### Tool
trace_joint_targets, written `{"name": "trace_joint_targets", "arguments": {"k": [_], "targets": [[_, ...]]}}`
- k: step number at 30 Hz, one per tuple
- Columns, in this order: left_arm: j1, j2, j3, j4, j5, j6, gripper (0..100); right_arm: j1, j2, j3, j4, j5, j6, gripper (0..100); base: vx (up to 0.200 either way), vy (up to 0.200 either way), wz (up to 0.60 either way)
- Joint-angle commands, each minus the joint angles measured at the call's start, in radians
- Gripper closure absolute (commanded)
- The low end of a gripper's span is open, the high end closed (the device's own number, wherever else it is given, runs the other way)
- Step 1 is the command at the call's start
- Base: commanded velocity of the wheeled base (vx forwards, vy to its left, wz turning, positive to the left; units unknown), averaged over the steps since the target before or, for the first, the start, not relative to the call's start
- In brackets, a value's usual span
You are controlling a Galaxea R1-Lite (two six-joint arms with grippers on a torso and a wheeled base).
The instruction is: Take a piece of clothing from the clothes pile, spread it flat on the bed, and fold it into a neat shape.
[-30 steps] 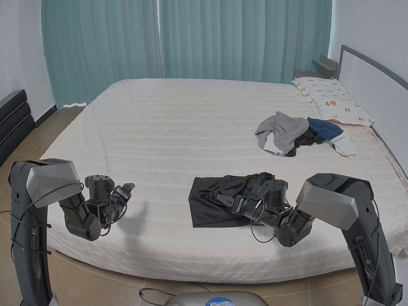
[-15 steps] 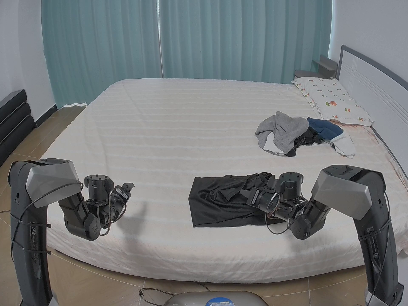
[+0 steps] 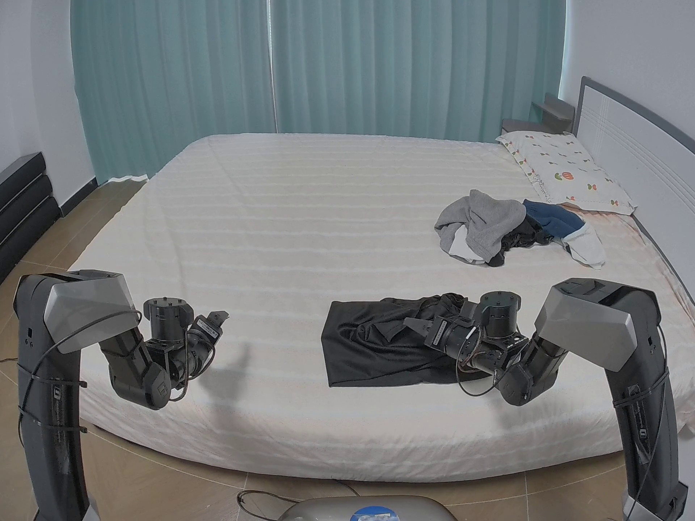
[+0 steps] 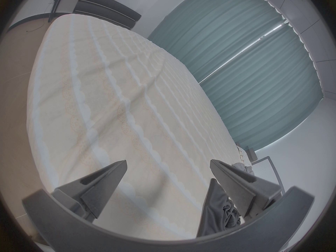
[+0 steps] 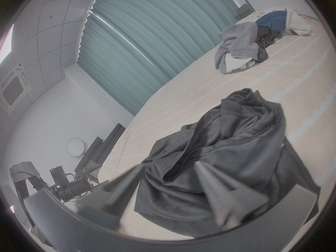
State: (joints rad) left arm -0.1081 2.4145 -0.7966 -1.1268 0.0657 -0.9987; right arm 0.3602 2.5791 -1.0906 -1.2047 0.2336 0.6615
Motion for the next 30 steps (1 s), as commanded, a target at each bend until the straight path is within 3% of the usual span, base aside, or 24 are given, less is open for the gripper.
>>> {"name": "trace_joint_targets", "arguments": {"k": [1, 7, 18, 26, 27, 30], "targets": [[0.001, 0.002, -0.001, -0.001, 0.000, -0.001, 0, 0.022, -0.001, -0.006, 0.016, -0.002, 0.000, 0, 0.000, 0.000, 0.00], [-0.001, 0.002, -0.001, -0.001, 0.000, 0.000, 0, 0.080, -0.014, -0.046, 0.077, -0.068, -0.026, 0, 0.000, 0.000, 0.00], [-0.001, 0.003, -0.001, -0.001, 0.000, 0.000, 0, 0.111, 0.078, -0.209, 0.201, -0.073, -0.042, 0, 0.000, 0.000, 0.00], [-0.001, 0.003, -0.001, -0.001, 0.000, 0.000, 0, 0.106, 0.127, -0.273, 0.203, -0.077, -0.072, 0, 0.000, 0.000, 0.00], [-0.001, 0.003, -0.001, -0.001, 0.000, 0.000, 0, 0.106, 0.127, -0.273, 0.203, -0.077, -0.072, 100, 0.000, 0.000, 0.00], [-0.001, 0.003, -0.001, -0.001, 0.000, 0.000, 0, 0.106, 0.131, -0.275, 0.203, -0.094, -0.083, 100, 0.000, 0.000, 0.00]]}}
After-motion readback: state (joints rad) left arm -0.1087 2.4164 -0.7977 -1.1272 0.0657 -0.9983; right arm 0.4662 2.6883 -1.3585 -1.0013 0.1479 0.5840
